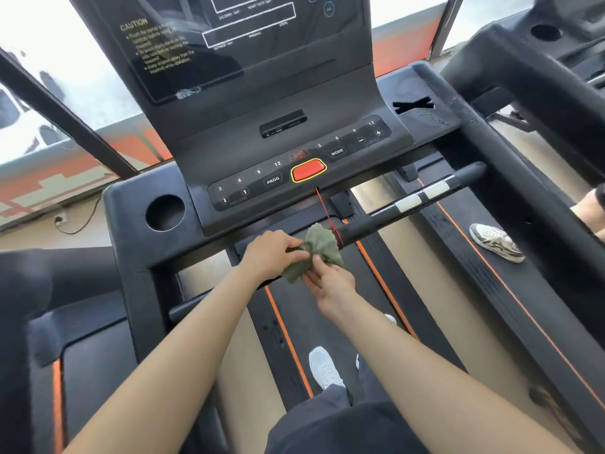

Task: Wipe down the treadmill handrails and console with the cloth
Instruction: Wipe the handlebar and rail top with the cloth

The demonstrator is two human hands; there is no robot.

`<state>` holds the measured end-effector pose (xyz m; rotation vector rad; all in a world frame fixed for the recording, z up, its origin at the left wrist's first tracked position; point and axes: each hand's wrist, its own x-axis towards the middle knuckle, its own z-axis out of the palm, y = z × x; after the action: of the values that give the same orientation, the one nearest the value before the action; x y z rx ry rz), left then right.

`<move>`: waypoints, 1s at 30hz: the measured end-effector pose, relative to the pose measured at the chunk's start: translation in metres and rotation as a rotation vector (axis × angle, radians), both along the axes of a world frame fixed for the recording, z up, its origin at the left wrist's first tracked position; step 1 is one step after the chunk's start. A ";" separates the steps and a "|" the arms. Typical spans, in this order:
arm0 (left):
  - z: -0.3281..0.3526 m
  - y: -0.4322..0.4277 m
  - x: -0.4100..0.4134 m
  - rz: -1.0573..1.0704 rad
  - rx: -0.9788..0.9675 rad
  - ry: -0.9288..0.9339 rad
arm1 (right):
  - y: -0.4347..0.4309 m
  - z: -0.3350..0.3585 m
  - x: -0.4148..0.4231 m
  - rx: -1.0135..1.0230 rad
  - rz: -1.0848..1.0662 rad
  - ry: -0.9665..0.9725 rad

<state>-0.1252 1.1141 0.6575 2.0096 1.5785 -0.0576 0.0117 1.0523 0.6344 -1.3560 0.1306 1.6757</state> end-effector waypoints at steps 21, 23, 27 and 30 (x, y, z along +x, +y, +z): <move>0.024 -0.101 -0.149 0.239 0.086 0.357 | -0.024 0.007 -0.099 -0.138 0.414 0.302; 0.024 -0.104 -0.157 0.210 0.156 0.407 | -0.025 0.005 -0.108 -0.136 0.432 0.325; 0.029 -0.111 -0.173 0.251 0.203 0.470 | -0.029 0.009 -0.124 -0.157 0.501 0.384; 0.034 -0.113 -0.175 0.247 0.195 0.537 | -0.027 0.009 -0.131 -0.157 0.547 0.386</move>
<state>-0.3003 1.0011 0.6911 2.0321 2.2325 -0.3892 -0.1197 1.0250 0.6431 -1.2312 0.1213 2.4258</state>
